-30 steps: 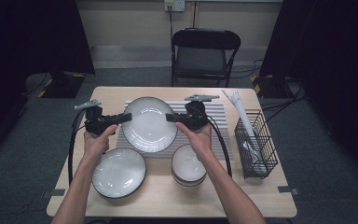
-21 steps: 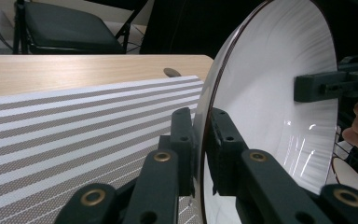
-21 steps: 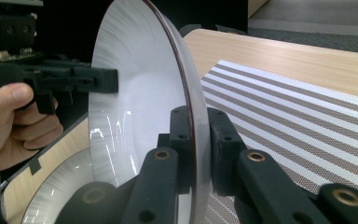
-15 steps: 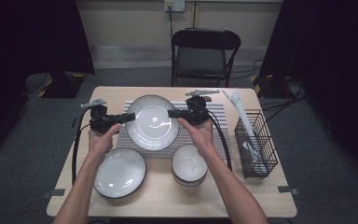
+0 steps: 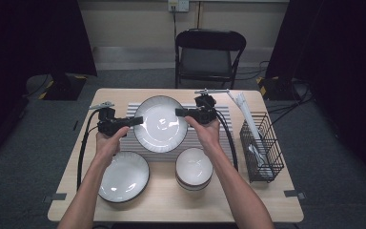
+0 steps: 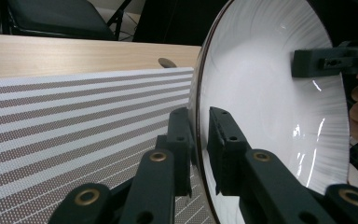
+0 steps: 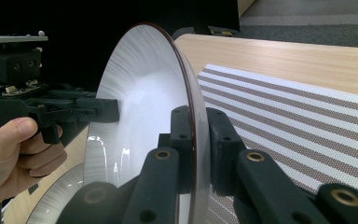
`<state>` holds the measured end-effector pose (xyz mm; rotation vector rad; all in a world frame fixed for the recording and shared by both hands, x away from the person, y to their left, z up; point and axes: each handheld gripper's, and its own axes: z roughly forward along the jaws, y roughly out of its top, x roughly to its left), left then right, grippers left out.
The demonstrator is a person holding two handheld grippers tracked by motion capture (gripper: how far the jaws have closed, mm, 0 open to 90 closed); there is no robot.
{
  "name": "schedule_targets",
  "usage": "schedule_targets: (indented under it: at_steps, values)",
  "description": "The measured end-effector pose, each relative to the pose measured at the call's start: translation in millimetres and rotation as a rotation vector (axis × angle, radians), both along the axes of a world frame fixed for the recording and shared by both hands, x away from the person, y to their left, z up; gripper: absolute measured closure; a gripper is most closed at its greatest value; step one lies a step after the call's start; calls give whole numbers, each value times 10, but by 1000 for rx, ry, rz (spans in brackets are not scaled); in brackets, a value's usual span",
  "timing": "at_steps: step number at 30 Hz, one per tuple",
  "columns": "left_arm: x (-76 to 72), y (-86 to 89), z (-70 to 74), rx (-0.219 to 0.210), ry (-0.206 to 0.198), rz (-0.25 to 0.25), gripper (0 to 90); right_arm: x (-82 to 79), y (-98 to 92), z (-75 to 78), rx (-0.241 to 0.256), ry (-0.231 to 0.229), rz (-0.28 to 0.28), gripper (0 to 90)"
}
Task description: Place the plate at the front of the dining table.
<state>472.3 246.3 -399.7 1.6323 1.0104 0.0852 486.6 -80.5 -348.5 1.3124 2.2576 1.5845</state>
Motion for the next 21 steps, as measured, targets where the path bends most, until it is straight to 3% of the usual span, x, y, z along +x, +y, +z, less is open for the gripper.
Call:
schedule_targets:
  at_steps: [6, 10, 16, 21]
  values:
    - [20, -9, -47, -2, 18, -3, 755, 34, 7, -29, 0, 10, -13, 828]
    - [34, -9, -90, 17, 43, -1, 725, 67, 3, -55, -13, 19, -27, 829]
    - [44, -32, -111, 36, 48, 4, 702, 129, -14, -108, -3, 40, -50, 830]
    - [51, -24, -161, 27, 66, 11, 687, 159, 2, -137, -8, 47, -54, 831]
